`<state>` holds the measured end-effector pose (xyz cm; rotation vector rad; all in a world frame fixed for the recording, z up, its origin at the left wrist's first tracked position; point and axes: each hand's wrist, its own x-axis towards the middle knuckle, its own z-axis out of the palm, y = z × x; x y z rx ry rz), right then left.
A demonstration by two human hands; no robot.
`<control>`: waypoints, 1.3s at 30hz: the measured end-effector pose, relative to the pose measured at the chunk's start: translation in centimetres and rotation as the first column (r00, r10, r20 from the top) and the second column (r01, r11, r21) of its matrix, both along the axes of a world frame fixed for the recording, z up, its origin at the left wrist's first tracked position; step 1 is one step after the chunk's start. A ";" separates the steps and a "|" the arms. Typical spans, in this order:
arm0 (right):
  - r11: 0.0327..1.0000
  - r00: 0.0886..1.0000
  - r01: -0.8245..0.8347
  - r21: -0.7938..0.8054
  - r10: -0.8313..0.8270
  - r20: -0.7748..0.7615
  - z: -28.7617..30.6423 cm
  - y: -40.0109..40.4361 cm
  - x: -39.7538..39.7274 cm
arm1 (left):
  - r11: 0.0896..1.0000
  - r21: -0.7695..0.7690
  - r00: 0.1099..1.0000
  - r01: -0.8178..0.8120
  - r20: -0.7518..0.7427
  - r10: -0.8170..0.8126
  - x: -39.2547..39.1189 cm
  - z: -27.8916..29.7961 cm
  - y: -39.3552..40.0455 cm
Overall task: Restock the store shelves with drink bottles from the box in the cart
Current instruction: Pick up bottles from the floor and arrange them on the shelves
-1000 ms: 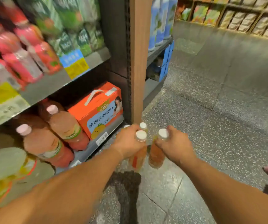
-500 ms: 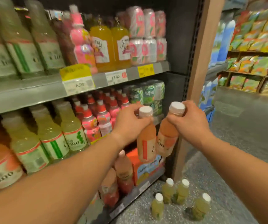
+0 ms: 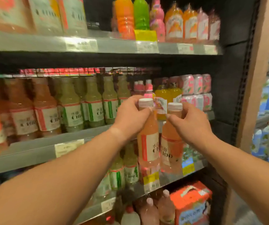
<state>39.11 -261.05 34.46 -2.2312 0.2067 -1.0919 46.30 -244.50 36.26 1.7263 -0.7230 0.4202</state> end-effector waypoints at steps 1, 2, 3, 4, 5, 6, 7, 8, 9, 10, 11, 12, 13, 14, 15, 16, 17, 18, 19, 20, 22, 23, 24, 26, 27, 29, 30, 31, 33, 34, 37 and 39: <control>1.000 1.000 -0.015 -0.026 0.015 0.012 0.8 1.1 0.4 | 1.000 -0.007 1.000 -0.022 0.009 0.022 0.0 0.9 1.2; 0.999 0.999 -0.026 -0.048 0.027 0.022 1.6 2.2 0.9 | 0.999 -0.012 0.999 -0.048 0.025 0.048 0.0 1.8 2.3; 0.997 0.999 -0.034 -0.065 0.036 0.031 2.3 3.2 1.4 | 0.997 -0.016 0.996 -0.076 0.039 0.076 0.0 2.8 3.5; 0.996 0.998 -0.044 -0.075 0.047 0.043 3.1 4.3 2.0 | 0.994 -0.013 0.992 -0.111 0.053 0.111 -0.1 3.8 4.8; 0.995 0.996 -0.057 -0.082 0.062 0.061 3.8 5.4 2.5 | 0.989 -0.005 0.987 -0.148 0.065 0.148 -0.1 4.7 6.2; 0.994 0.993 -0.077 -0.082 0.083 0.082 4.6 6.6 3.0 | 0.984 0.005 0.980 -0.181 0.080 0.180 -0.2 5.7 7.6; 0.991 0.988 -0.108 -0.084 0.117 0.106 5.3 7.8 3.5 | 0.979 0.012 0.975 -0.205 0.095 0.203 -0.3 6.6 9.0; 0.985 0.980 -0.147 -0.086 0.156 0.123 5.9 9.0 3.8 | 0.974 0.011 0.969 -0.227 0.106 0.224 -0.3 7.4 10.5; 0.979 0.971 -0.182 -0.087 0.193 0.142 6.5 10.3 4.2 | 0.968 0.006 0.962 -0.251 0.117 0.248 -0.3 8.1 11.9; 0.973 0.962 -0.210 -0.091 0.222 0.157 7.1 11.6 4.6 | 0.959 0.003 0.950 -0.285 0.132 0.282 -0.4 8.8 13.4; 0.968 0.955 -0.231 -0.095 0.244 0.168 7.7 12.9 5.0 | 0.946 0.004 0.935 -0.325 0.148 0.321 -0.4 9.3 14.8; 0.964 0.949 -0.248 -0.095 0.262 0.176 8.2 14.2 5.4 | 0.930 0.010 0.917 -0.368 0.168 0.361 -0.2 9.8 16.2; 0.958 0.941 -0.272 -0.092 0.285 0.183 8.6 15.5 5.9 | 0.915 0.013 0.900 -0.404 0.187 0.395 -0.1 10.2 17.5; 0.950 0.932 -0.300 -0.089 0.312 0.184 8.9 16.8 6.4 | 0.900 0.012 0.884 -0.435 0.198 0.424 0.1 10.5 18.8; 0.941 0.925 -0.327 -0.087 0.338 0.176 9.2 18.1 6.8 | 0.888 0.008 0.870 -0.461 0.202 0.450 0.4 10.8 20.0; 0.932 0.918 -0.352 -0.086 0.361 0.164 9.4 19.3 7.2 | 0.874 0.005 0.856 -0.486 0.205 0.475 0.7 10.9 21.1; 0.924 0.912 -0.372 -0.091 0.382 0.151 9.4 20.5 7.7 | 0.859 0.008 0.841 -0.512 0.209 0.499 1.0 11.0 22.1; 0.917 0.907 -0.388 -0.095 0.398 0.140 9.5 21.6 8.1 | 0.845 0.024 0.827 -0.535 0.219 0.518 1.1 11.0 23.1; 0.913 0.905 -0.397 -0.098 0.407 0.125 9.4 22.4 8.4 | 0.835 0.046 0.820 -0.548 0.226 0.526 1.4 10.8 23.7; 0.906 0.900 -0.411 -0.102 0.421 0.113 9.4 23.5 8.8 | 0.825 0.064 0.813 -0.562 0.229 0.536 1.6 10.5 24.5; 0.894 0.890 -0.437 -0.096 0.445 0.097 9.1 25.6 9.4 | 0.810 0.082 0.804 -0.581 0.218 0.554 2.1 9.8 26.2; 0.890 0.886 -0.447 -0.087 0.455 0.096 8.9 26.5 9.7 | 0.800 0.080 0.795 -0.595 0.203 0.572 2.4 9.5 26.9; 0.886 0.881 -0.458 -0.073 0.463 0.097 8.8 27.4 10.0 | 0.789 0.074 0.785 -0.610 0.189 0.589 2.7 9.2 27.6; 0.882 0.877 -0.470 -0.039 0.472 0.089 8.9 28.8 10.7 | 0.771 0.066 0.768 -0.634 0.171 0.617 3.3 9.1 28.6; 0.882 0.879 -0.470 -0.034 0.471 0.075 9.0 29.4 11.2 | 0.759 0.072 0.758 -0.647 0.161 0.631 3.5 9.2 28.9; 0.894 0.892 -0.447 -0.037 0.448 0.053 9.3 30.4 12.2 | 0.727 0.108 0.734 -0.679 0.143 0.664 4.0 9.7 29.2; 0.901 0.900 -0.432 -0.036 0.433 0.048 9.2 30.8 12.6 | 0.706 0.134 0.718 -0.696 0.139 0.682 4.2 9.8 29.3; 0.908 0.907 -0.418 -0.033 0.419 0.042 9.1 31.2 12.9 | 0.688 0.170 0.708 -0.706 0.134 0.694 4.3 9.9 29.4; 0.920 0.920 -0.391 -0.024 0.391 -0.007 8.6 31.8 13.7 | 0.634 0.302 0.693 -0.712 0.155 0.704 4.5 10.1 29.3; 0.925 0.925 -0.379 -0.023 0.378 -0.047 8.4 31.9 14.1 | 0.582 0.397 0.684 -0.710 0.193 0.704 4.6 10.2 29.3; 0.934 0.927 -0.356 -0.021 0.351 -0.133 8.4 32.2 15.5 | 0.426 0.599 0.686 -0.678 0.308 0.659 5.0 11.1 29.2; 0.934 0.927 -0.354 -0.054 0.342 -0.154 8.5 32.5 16.0 | 0.349 0.690 0.708 -0.634 0.335 0.622 5.2 12.0 29.6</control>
